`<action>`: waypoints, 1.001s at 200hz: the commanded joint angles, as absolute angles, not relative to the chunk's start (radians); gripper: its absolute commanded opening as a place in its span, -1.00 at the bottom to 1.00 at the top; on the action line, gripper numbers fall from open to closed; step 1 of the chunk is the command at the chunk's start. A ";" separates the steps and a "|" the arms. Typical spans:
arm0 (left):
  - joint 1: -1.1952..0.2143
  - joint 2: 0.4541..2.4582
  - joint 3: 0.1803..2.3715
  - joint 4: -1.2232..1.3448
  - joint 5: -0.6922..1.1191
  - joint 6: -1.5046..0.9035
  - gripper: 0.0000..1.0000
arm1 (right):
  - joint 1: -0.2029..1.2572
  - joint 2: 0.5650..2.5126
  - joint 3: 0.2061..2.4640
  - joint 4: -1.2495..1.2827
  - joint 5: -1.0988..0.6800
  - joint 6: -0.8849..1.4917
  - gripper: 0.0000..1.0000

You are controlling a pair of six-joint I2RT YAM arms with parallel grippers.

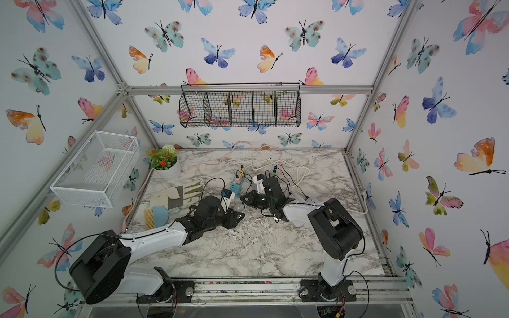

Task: Unplug the wireless mouse
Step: Remove the power cord from the mouse, then place the mouse at the center of the board.

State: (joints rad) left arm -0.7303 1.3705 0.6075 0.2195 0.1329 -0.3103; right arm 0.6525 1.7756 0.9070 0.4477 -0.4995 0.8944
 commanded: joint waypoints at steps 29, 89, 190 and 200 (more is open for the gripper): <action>-0.742 1.339 0.586 0.187 0.213 -0.298 -1.00 | 0.632 1.821 1.049 0.311 -0.416 0.767 -0.98; -0.772 1.256 0.496 0.165 0.177 -0.327 -1.00 | 0.606 1.870 1.108 0.308 -0.457 0.759 -0.97; -0.756 1.212 0.528 -0.093 -0.098 -0.423 -1.00 | 0.610 1.860 1.098 0.286 -0.423 0.718 -0.97; -0.724 1.232 0.552 -0.155 -0.118 -0.452 -1.00 | 0.612 1.851 1.085 0.269 -0.428 0.695 -0.97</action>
State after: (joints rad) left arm -0.7673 1.2274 0.4931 0.0120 0.0334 -0.3706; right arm 0.6037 1.8519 1.0946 0.3061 -0.4194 0.7567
